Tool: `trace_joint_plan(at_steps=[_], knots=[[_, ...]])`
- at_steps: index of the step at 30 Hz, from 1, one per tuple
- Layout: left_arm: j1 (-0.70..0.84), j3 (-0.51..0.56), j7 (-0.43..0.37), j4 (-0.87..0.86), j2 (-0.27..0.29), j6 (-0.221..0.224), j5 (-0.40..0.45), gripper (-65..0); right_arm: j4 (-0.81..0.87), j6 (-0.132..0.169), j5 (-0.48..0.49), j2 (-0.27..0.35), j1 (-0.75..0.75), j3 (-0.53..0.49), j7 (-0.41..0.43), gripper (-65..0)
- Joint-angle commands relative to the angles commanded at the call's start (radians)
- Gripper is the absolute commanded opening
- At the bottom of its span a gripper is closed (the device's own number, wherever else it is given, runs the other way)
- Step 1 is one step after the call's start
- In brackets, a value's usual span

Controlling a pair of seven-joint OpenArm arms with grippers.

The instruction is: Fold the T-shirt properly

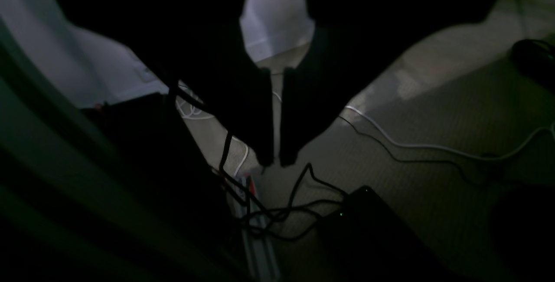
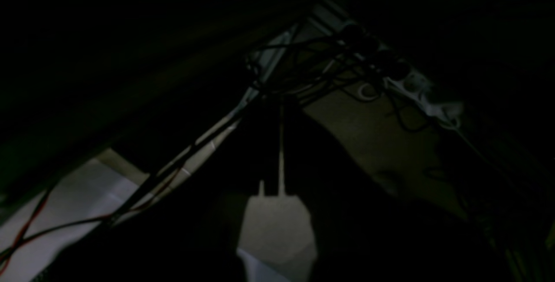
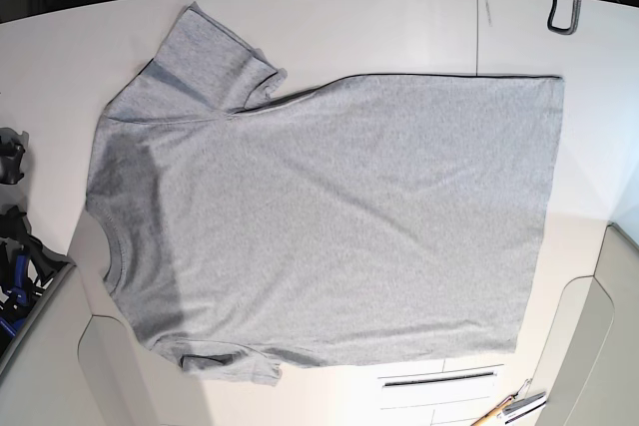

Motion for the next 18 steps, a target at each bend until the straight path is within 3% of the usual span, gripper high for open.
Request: trace_joint_plan(at_steps=[12,13,18], knots=[[0.031,0.000,-0.010,0.005,-0.004,0.000,-0.006,-61.4,0.001,0.002,0.000,0.034,-0.006,0.000,0.000,-64.1],[0.037,0.000,-0.010,0.009,-0.008,0.000,-0.013,-61.4,0.002,0.013,0.000,0.044,-0.009,0.000,0.000,-64.1],[0.126,-0.013,0.031,0.156,-0.072,0.000,-0.092,-61.4,0.112,0.131,0.016,0.132,-0.095,0.000,0.000,-64.2]])
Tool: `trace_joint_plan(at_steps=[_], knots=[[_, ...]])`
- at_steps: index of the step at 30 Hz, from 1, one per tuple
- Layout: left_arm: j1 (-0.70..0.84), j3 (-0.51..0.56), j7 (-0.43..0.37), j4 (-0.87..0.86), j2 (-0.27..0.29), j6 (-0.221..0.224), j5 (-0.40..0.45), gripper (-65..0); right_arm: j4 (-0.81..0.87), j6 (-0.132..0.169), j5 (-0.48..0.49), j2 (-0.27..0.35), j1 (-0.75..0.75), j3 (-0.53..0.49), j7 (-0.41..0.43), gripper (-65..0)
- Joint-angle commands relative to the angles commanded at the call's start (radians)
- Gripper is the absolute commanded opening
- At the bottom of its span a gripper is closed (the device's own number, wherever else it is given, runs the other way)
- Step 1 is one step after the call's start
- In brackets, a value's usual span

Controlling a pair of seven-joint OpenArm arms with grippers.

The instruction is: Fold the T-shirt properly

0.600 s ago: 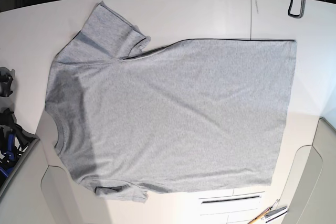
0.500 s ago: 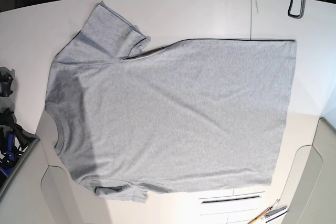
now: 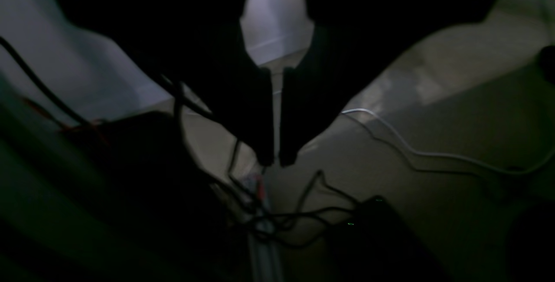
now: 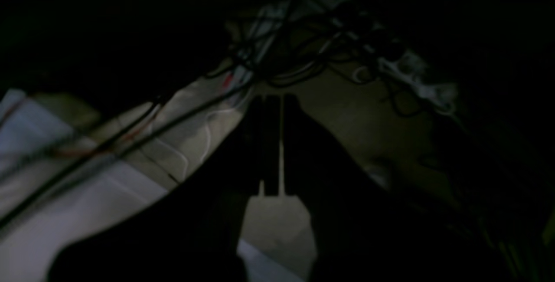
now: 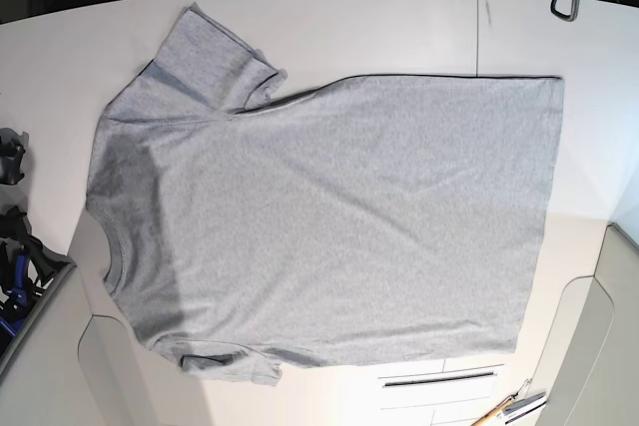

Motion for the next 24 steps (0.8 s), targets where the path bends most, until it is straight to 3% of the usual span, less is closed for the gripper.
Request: trace_joint_plan(at_steps=[2,4,10,15,24], knots=[[0.064,-0.044,0.033,0.111,-0.030,0.000,-0.035,-61.4,0.097,0.029,0.060,0.043,-0.061,0.000,0.000,-64.1],[0.145,-0.117,0.050,0.235,-0.047,0.000,-0.036,-61.4,0.202,0.030,0.119,0.086,-0.125,0.000,0.000,-64.2],[0.376,-0.314,0.081,0.582,-0.053,-0.001,-0.036,-61.4,0.464,0.035,0.138,0.187,-0.300,0.000,0.000,-64.2],[0.551,-0.418,0.095,0.825,-0.052,-0.001,-0.043,-61.4,0.660,0.081,0.185,0.256,-0.419,0.000,0.000,-64.2],[0.802,-0.527,0.120,1.176,-0.052,-0.011,-0.164,-61.4,1.009,0.081,0.227,0.394,-0.624,0.000,0.000,-64.2]])
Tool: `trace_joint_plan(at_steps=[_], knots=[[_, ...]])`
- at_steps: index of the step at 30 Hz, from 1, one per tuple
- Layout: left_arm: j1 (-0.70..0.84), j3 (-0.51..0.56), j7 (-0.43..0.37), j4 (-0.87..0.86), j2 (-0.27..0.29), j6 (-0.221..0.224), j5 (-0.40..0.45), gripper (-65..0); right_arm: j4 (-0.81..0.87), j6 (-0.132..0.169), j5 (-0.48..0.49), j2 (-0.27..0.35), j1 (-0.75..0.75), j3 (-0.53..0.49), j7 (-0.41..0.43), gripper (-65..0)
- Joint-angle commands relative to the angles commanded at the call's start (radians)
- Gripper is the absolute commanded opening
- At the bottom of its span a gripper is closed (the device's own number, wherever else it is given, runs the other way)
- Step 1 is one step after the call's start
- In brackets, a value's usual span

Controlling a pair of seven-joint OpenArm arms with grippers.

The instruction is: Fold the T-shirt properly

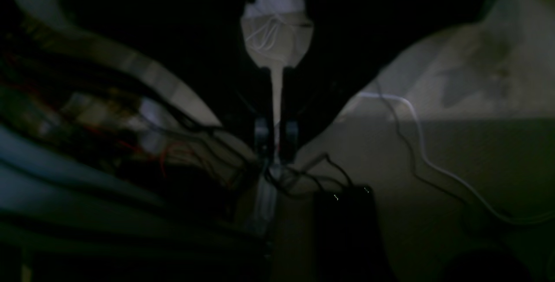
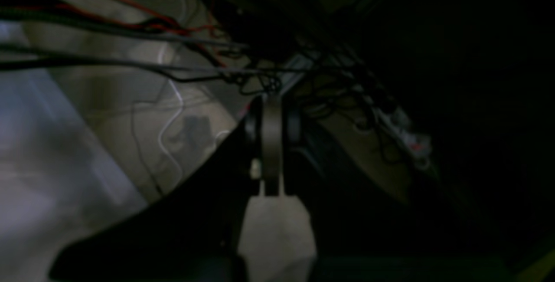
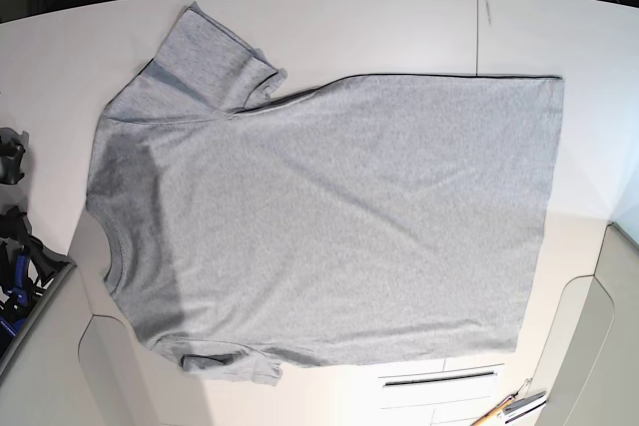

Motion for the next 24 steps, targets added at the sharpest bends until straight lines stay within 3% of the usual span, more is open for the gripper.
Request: trace_joint_plan(at_steps=[4,8,15,20,22,23,24], knots=[[0.087,-0.047,0.001,0.109,0.000,-0.042,-0.061,-61.4,0.155,0.000,0.000,0.045,-0.084,0.024,0.000,-64.2],[0.158,-0.098,0.003,0.217,0.000,-0.101,-0.111,-61.4,0.311,0.001,0.020,0.048,-0.165,0.108,0.000,-64.2],[0.251,-0.241,0.003,0.455,0.000,-0.103,-0.139,-61.4,0.537,0.000,0.237,0.047,-0.196,0.306,-0.006,-64.2],[0.252,-0.369,0.003,0.600,0.000,-0.102,-0.140,-61.4,0.587,-0.010,0.372,0.018,-0.182,0.451,-0.016,-64.2],[0.241,-0.414,0.006,0.645,0.000,-0.102,-0.147,-61.4,0.587,-0.013,0.433,-0.017,-0.150,0.507,-0.111,-64.2],[0.225,-0.430,0.015,0.660,0.000,-0.102,-0.150,-61.4,0.587,-0.033,0.473,-0.039,-0.124,0.531,-0.185,-64.2],[0.204,-0.441,0.026,0.666,-0.001,-0.102,-0.150,-61.4,0.587,-0.075,0.515,-0.061,-0.097,0.551,-0.268,-64.2]])
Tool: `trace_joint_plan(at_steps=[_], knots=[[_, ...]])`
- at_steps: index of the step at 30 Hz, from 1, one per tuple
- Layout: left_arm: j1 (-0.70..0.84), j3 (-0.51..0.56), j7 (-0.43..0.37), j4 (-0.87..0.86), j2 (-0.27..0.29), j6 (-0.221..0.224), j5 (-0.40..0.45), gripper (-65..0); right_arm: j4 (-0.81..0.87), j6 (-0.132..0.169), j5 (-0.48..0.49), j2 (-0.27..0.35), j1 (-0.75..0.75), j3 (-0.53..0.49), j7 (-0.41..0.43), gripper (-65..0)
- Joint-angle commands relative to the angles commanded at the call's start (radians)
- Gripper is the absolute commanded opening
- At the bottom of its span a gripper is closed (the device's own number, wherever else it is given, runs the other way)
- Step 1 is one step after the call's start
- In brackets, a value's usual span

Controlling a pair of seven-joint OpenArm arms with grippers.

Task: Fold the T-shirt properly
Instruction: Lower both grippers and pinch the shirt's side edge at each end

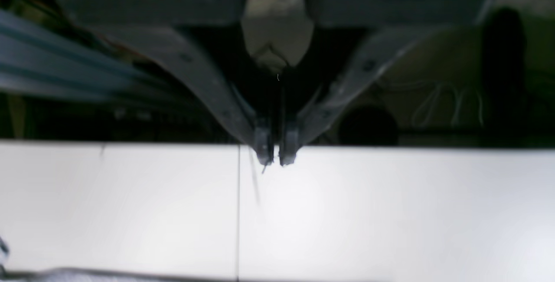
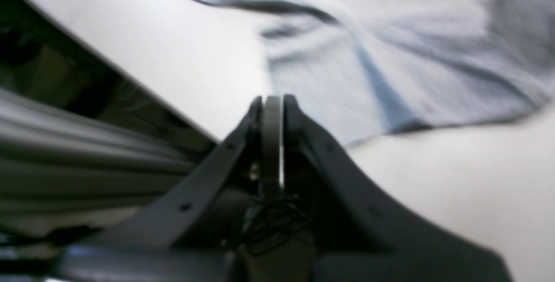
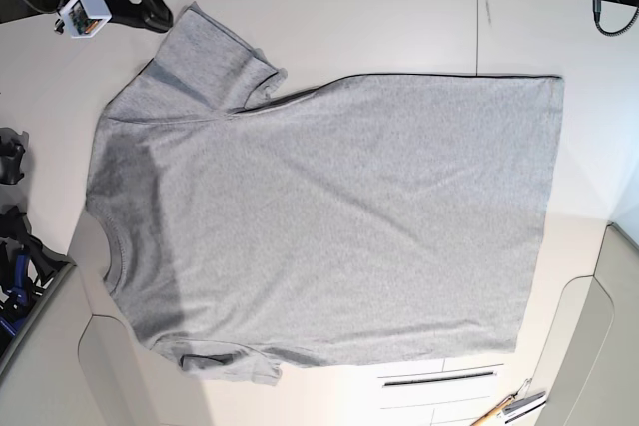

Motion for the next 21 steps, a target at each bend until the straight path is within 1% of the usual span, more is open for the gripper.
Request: trace_joint_plan(at_steps=[1,2,3,4,5,6,7,8,9,10,11,12,15,16,18,21], knots=[[-0.023,-0.008,0.008,0.000,-0.001,0.000,0.000,-61.3,0.000,-0.065,0.027,-0.021,0.028,0.016,-0.081,-64.2],[-0.047,-0.008,0.019,-0.001,-0.006,0.001,0.000,-61.3,-0.001,-0.132,0.035,-0.037,0.058,0.027,-0.157,-64.1],[-0.070,-0.008,0.031,-0.001,-0.014,0.001,0.000,-60.2,-0.001,-0.180,0.034,-0.049,0.090,0.036,-0.228,-63.8],[-0.091,-0.008,0.038,-0.001,-0.019,0.001,0.000,-56.4,-0.001,-0.209,0.033,-0.059,0.122,0.045,-0.291,-62.0],[-0.106,-0.008,0.038,-0.001,-0.029,0.005,0.000,-50.9,-0.002,-0.224,0.026,-0.068,0.148,0.053,-0.331,-58.1],[-0.119,-0.008,0.037,-0.001,-0.035,0.008,0.000,-44.6,-0.004,-0.234,0.008,-0.075,0.167,0.056,-0.346,-52.4],[-0.133,-0.008,0.037,-0.001,-0.042,0.008,-0.001,-38.3,-0.008,-0.254,-0.007,-0.078,0.174,0.056,-0.346,-45.6],[-0.146,-0.008,0.037,-0.003,-0.045,0.008,0.000,-32.9,-0.013,-0.283,-0.012,-0.079,0.176,0.056,-0.346,-39.5],[-0.158,-0.008,0.037,-0.005,-0.047,0.008,-0.001,-30.0,-0.019,-0.313,-0.012,-0.080,0.175,0.056,-0.346,-34.8],[-0.171,-0.008,0.037,-0.008,-0.047,0.008,-0.001,-29.5,-0.025,-0.336,-0.024,-0.085,0.175,0.056,-0.347,-31.7],[-0.184,-0.008,0.037,-0.011,-0.047,0.008,0.000,-29.5,-0.034,-0.346,-0.035,-0.088,0.175,0.056,-0.346,-30.0],[-0.197,-0.008,0.037,-0.015,-0.047,0.008,-0.001,-29.5,-0.046,-0.357,-0.044,-0.093,0.175,0.056,-0.346,-29.6],[-0.245,-0.008,0.037,-0.046,-0.052,0.008,-0.011,-29.5,-0.115,-0.356,-0.046,-0.117,0.188,0.056,-0.346,-29.5],[-0.261,-0.008,0.037,-0.069,-0.063,0.008,-0.022,-29.5,-0.142,-0.351,-0.029,-0.125,0.198,0.056,-0.346,-29.5],[-0.305,-0.008,0.037,-0.128,-0.087,0.008,-0.025,-29.5,-0.184,-0.310,0.008,-0.140,0.216,0.056,-0.348,-29.6],[-0.373,-0.008,0.037,-0.242,-0.134,0.008,-0.029,-29.5,-0.203,-0.256,0.068,-0.156,0.219,0.056,-0.350,-29.6]])
